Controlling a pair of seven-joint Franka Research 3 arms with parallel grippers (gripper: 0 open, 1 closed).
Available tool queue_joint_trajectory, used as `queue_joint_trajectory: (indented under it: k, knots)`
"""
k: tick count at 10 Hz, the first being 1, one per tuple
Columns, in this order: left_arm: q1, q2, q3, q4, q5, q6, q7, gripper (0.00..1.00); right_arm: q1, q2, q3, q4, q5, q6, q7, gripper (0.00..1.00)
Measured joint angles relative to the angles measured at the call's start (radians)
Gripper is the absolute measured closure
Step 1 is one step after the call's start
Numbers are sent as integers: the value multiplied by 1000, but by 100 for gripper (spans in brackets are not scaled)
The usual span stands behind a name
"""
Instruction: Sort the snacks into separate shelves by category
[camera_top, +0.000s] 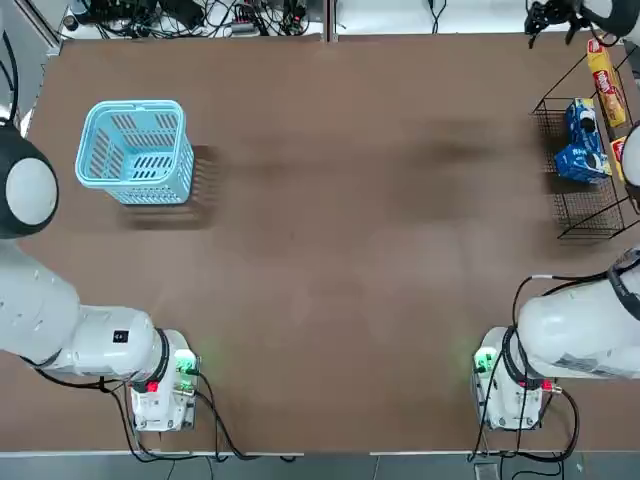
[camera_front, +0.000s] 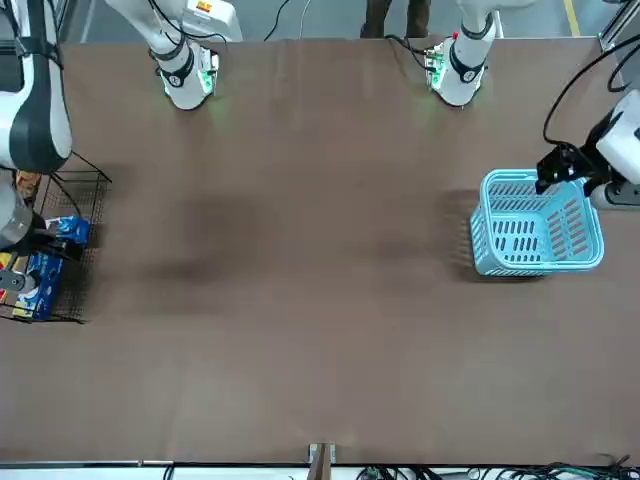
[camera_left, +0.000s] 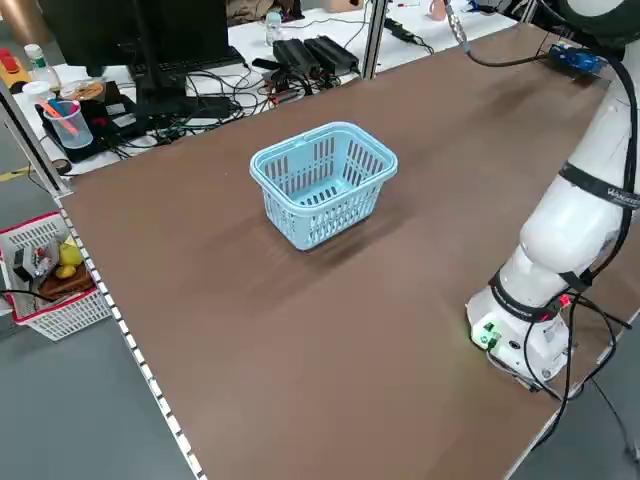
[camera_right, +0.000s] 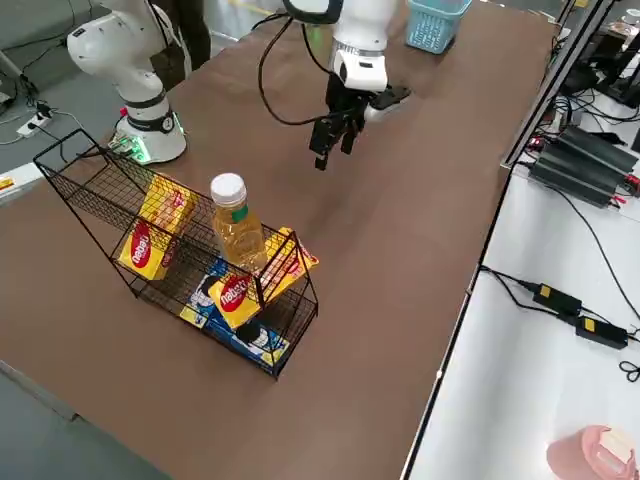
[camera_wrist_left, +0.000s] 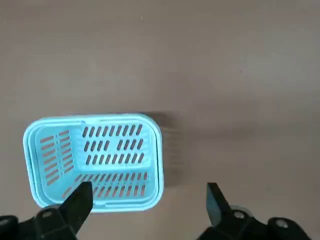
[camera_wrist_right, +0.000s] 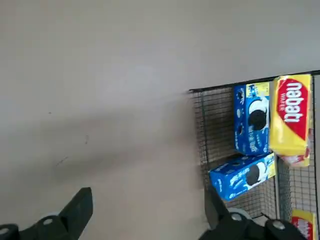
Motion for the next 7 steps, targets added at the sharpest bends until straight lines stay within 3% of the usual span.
queue_joint_trajectory:
  k: [2, 4, 7]
  knots:
    - [4, 5, 3, -1, 0, 37, 0, 0, 60, -7, -1, 40, 14, -43, 18, 1]
    - [8, 25, 7, -1, 0, 39, 0, 0, 91, -50, -11, 54, 94, -57, 28, 1]
    - [8, 29, 6, 0, 0, 9, 1, 0, 92, -149, -112, 60, 223, -110, -123, 1]
